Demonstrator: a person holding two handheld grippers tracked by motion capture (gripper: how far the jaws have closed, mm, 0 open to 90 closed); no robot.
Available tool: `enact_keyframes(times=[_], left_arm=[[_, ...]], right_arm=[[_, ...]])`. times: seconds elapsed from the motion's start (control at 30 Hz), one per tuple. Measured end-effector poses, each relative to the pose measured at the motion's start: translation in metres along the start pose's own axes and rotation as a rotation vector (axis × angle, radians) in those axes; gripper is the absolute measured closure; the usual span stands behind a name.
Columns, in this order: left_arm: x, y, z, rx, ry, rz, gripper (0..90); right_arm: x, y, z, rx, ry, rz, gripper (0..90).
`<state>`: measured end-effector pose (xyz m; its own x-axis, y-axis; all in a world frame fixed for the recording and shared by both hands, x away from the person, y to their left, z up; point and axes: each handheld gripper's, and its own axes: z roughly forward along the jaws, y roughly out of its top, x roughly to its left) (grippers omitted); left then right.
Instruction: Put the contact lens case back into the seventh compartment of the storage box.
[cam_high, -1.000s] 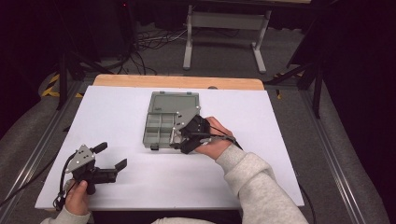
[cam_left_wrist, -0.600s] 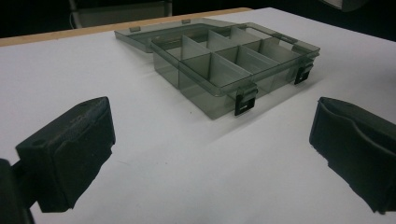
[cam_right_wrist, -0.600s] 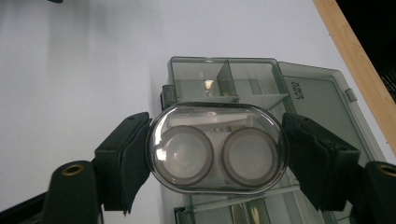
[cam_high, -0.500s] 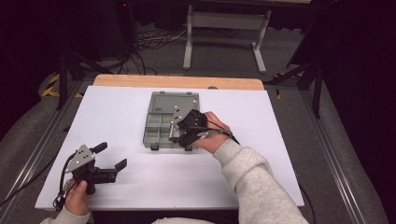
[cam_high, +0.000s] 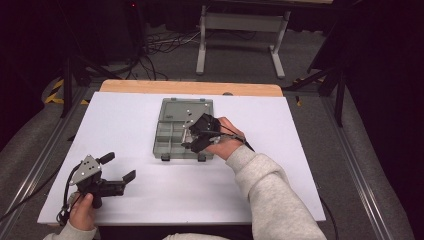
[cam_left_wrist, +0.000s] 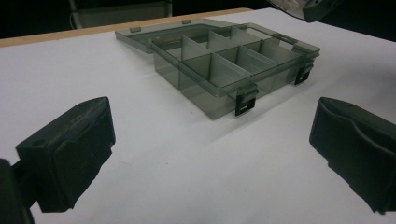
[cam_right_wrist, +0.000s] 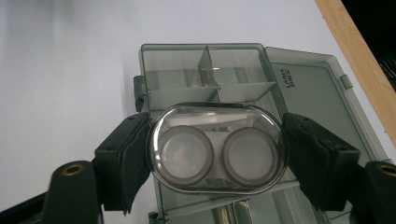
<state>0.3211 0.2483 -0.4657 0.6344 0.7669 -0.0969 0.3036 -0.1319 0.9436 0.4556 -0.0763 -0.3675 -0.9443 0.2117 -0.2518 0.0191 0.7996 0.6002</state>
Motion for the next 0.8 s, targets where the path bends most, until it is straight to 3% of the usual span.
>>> enact_keyframes(times=[0.37,0.8], left_arm=[[0.0,0.0,0.0,-0.003,0.001,0.003,0.8],[0.0,0.0,0.0,-0.002,0.001,0.004,0.8]], right_arm=[[-0.009,-0.006,0.01,0.022,-0.013,0.017,26.5],[-0.013,-0.013,0.021,0.057,0.004,0.024,26.5]])
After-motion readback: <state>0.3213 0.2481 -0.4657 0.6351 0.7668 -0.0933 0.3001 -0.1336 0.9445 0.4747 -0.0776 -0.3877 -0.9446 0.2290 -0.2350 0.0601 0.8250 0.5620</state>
